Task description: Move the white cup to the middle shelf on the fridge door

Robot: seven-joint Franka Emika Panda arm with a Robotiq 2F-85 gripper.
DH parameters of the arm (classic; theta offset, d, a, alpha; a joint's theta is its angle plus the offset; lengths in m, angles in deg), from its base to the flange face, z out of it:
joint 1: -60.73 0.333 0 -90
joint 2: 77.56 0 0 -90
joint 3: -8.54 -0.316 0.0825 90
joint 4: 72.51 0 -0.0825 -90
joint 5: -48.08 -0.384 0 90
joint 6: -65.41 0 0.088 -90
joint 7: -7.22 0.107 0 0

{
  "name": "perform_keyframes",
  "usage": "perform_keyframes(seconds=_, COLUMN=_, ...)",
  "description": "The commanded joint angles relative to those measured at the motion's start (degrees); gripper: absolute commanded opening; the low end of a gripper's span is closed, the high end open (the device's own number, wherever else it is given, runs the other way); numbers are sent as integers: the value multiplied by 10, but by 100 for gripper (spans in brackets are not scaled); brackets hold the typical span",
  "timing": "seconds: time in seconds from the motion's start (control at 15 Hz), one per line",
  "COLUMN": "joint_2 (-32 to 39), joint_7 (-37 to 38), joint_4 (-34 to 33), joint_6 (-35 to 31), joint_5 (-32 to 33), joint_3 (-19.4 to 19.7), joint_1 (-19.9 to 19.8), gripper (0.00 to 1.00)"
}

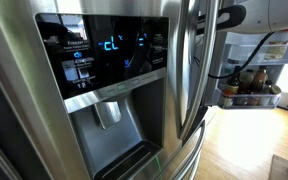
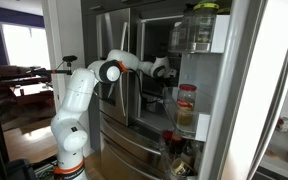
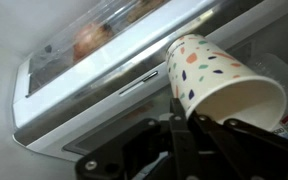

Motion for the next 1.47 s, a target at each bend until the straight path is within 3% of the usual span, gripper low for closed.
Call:
perform_keyframes(seconds=0.0, joint_2=-25, joint_7=9, joint_4=23, joint_6=44, joint_5=0, joint_3=5, joint_1=-3, gripper=1)
perform_keyframes(seconds=0.47, joint_2=-111, joint_7=54, joint_4=74, joint_6=93, joint_5=52, joint_3=13, joint_1=18, gripper=1)
perform_keyframes(seconds=0.73, joint_2=-195, joint_7=127, joint_4=148, joint_6=110, joint_5=151, joint_3=13, joint_1=31, gripper=1)
perform_keyframes(seconds=1.13, joint_2=-344, joint_7=260, joint_4=274, joint_6=136, joint_5=263, joint_3=-16, joint_1=1, gripper=1)
perform_keyframes(seconds=1.4, joint_2=-419, joint_7=319, joint_4=324, joint_6=166, joint_5=279, joint_3=-37, joint_1=-32, gripper=1)
